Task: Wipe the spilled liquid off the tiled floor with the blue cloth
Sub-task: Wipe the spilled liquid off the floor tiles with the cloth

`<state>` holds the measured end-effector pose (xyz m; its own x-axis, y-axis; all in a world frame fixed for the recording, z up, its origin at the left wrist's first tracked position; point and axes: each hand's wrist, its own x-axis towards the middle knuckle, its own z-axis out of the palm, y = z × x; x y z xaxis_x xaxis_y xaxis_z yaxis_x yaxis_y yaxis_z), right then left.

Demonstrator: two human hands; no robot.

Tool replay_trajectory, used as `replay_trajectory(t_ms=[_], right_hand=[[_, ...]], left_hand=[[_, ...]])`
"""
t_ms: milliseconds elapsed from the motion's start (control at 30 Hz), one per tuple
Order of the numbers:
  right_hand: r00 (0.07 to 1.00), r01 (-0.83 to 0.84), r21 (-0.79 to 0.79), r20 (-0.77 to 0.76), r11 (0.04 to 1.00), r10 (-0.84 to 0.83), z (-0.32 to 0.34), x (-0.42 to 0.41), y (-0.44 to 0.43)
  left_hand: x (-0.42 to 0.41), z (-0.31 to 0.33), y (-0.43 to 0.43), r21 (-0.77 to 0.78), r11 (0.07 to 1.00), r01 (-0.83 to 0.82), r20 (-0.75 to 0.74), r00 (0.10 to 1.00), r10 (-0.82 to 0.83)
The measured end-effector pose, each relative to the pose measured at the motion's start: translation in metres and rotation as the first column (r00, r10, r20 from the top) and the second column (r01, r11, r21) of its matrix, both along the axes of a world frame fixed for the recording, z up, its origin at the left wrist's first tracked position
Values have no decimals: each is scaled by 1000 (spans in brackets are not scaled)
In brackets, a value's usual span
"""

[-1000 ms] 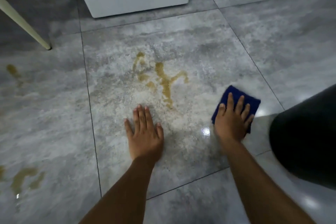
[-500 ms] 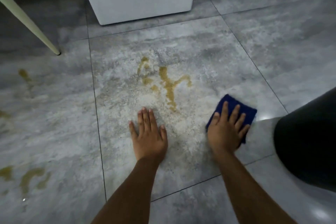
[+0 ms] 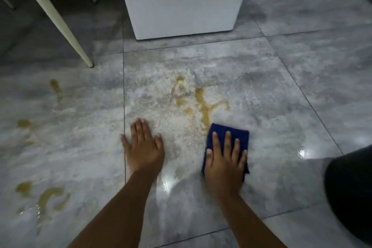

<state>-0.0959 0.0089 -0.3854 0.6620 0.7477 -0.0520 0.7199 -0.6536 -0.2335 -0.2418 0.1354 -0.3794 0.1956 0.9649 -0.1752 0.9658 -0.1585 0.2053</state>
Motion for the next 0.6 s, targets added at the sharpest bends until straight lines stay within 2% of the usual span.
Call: replay_trajectory(t_ms=[67,133,200,267,367,467,533,600], right_hand=[[987,-156,-32,-42,987,155,-2,-4,38],[975,-221,-64,-39,973,219,-4,20,80],[986,-168,-108,-24,980,166,-5,56,107],[999,-33,-118,-30,992,30,-2,86,103],[997,79,-126,-10,989,-81,-1,68,71],[994,-107,-148,-3,983,107,-4,16,68],[961,-274,-139,-59,951,269,-1,5,105],[926,-374,-114,-111,920,362,0,13,151]], left_hand=[[-3,-2,1,7,1000,-7,-5,1000,7],[-3,-3,2,14,1000,4,-13,1000,-4],[-4,-4,3,12,1000,8,-18,1000,-8],[-3,-6,2,25,1000,11,-14,1000,-11],[-3,-10,3,31,1000,-4,-9,1000,4],[-2,-13,3,40,999,1,-15,1000,0],[-1,-16,3,48,999,1,-14,1000,-1],[-3,-19,3,64,998,5,-11,1000,-5]])
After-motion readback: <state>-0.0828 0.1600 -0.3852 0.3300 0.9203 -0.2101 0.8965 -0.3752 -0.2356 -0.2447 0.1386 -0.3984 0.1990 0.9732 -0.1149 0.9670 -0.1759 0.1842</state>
